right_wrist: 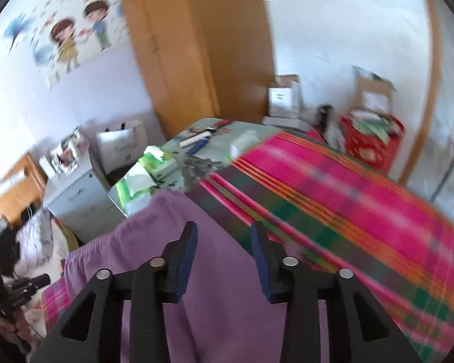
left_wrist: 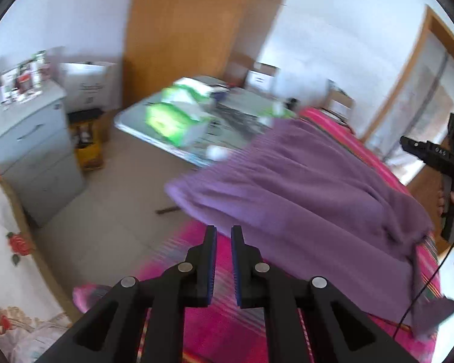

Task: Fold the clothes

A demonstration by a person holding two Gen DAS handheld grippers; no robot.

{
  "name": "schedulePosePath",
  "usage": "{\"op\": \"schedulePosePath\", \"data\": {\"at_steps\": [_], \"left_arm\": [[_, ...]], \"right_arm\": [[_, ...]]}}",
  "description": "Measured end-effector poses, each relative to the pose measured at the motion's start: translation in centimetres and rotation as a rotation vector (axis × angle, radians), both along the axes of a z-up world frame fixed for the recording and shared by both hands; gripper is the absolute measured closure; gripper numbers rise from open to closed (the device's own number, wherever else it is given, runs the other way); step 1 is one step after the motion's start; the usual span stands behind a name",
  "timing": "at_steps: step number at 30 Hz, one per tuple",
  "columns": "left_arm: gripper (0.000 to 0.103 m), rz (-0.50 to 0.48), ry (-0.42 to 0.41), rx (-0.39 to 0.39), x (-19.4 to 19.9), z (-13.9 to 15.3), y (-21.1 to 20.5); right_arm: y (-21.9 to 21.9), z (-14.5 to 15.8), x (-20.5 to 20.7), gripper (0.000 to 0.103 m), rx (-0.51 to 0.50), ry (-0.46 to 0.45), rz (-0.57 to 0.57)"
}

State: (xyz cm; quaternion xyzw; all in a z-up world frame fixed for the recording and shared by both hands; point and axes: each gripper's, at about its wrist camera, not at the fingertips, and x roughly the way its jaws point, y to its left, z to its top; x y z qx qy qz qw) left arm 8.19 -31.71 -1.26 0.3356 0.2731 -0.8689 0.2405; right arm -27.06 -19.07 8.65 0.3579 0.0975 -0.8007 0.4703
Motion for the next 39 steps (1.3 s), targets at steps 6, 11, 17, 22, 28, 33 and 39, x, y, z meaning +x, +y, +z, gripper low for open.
{"op": "schedulePosePath", "data": {"at_steps": [6, 11, 17, 22, 28, 33, 39], "left_arm": [[0.094, -0.18, -0.021, 0.028, -4.4, -1.2, 6.1], [0.094, -0.248, -0.027, 0.015, -6.2, -1.6, 8.7], [0.094, -0.294, -0.035, 0.001, -8.0, -2.0, 11.0], [0.094, -0.301, -0.056, -0.003, -8.5, -2.7, 11.7], [0.094, -0.297, -0.052, -0.011, -8.3, -2.7, 11.6], [0.094, -0.246, -0.042, -0.003, -7.2, -2.5, 10.6], [0.094, -0.189, -0.042, 0.004, -5.7, -2.5, 9.2]], "right_arm": [[11.1, -4.8, -0.9, 0.055, -0.024, -0.184, -0.168], [17.7, -8.5, -0.2, 0.055, -0.059, -0.32, -0.272], [19.9, -11.6, -0.8, 0.052, -0.142, -0.543, -0.312], [17.5, -11.6, 0.2, 0.07, -0.129, -0.541, -0.255], [14.0, -5.7, 3.3, 0.09, -0.146, -0.272, -0.214], [7.0, -2.0, 10.3, 0.09, -0.129, -0.129, 0.045], [0.2, -6.0, 17.1, 0.083, 0.053, -0.202, 0.35]]}}
